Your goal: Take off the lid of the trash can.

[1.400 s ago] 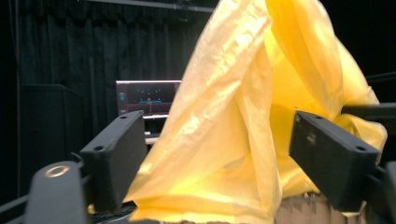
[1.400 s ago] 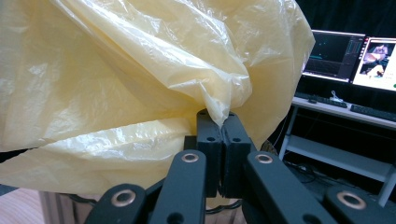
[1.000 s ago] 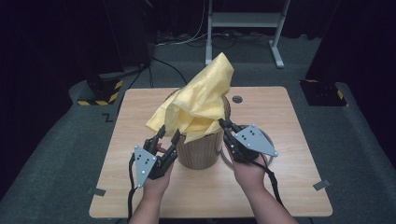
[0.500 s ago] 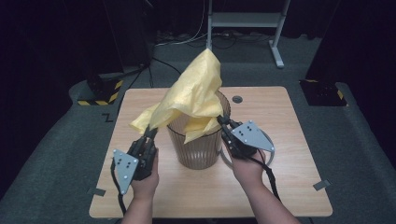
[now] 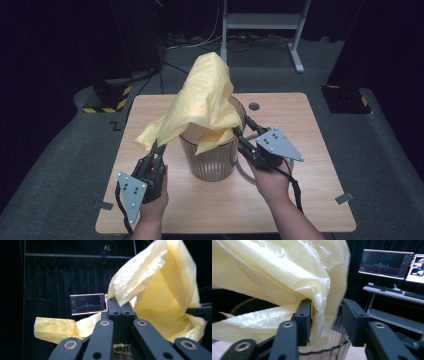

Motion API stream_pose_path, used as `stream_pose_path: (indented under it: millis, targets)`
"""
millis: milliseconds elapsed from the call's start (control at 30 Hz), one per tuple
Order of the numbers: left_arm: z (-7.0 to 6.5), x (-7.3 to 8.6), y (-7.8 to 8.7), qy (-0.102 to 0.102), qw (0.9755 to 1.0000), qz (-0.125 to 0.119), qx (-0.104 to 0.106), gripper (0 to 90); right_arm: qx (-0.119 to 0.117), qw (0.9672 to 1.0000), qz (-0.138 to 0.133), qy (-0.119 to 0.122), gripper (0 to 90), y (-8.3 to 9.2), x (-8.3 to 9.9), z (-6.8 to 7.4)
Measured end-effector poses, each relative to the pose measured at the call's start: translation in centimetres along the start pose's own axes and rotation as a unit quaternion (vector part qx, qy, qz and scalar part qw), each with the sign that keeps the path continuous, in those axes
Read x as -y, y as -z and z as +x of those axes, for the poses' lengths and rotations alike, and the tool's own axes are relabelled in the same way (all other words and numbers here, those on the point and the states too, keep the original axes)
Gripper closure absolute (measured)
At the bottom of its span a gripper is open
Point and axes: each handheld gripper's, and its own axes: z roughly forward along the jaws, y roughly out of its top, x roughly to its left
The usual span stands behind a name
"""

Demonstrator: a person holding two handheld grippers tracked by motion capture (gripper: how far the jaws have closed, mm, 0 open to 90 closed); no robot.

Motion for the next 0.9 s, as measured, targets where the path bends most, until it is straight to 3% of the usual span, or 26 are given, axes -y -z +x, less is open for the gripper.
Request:
stream_pose_path:
  millis: [167,300,433,533,633,733,900]
  targets:
    - [-0.4,0.3,-0.4,0.001,1.0,0.005,0.003,89.6,-0.011,0.9996,-0.021,-0.013,56.5,1.9,-0.3,0.3]
    - [-0.5,0.6,-0.7,0.002,1.0,0.008,0.004,89.6,-0.019,0.9994,-0.03,-0.008,58.8,2.6,-0.3,1.1]
    - [0.2,0.2,-0.5,0.006,0.9999,0.0,-0.01,89.7,-0.008,0.9999,-0.015,0.005,62.5,0.5,-0.1,1.5]
    - [1.2,-0.9,0.1,0.009,0.9995,-0.019,-0.024,89.7,0.003,0.9999,0.012,0.006,63.1,-2.1,0.2,0.9]
    - [1.7,-1.9,0.7,0.009,0.9989,-0.034,-0.03,89.7,0.007,0.9997,0.023,-0.002,62.2,-3.4,0.3,0.3]
    - [1.3,-1.7,0.7,-0.003,0.9991,-0.034,-0.027,89.7,0.001,0.9995,0.029,-0.011,58.3,-3.2,0.4,0.2]
    - [-0.1,-0.6,0.4,-0.006,0.9998,-0.016,-0.007,89.7,-0.013,0.9995,0.029,-0.007,54.0,-1.6,0.7,0.8]
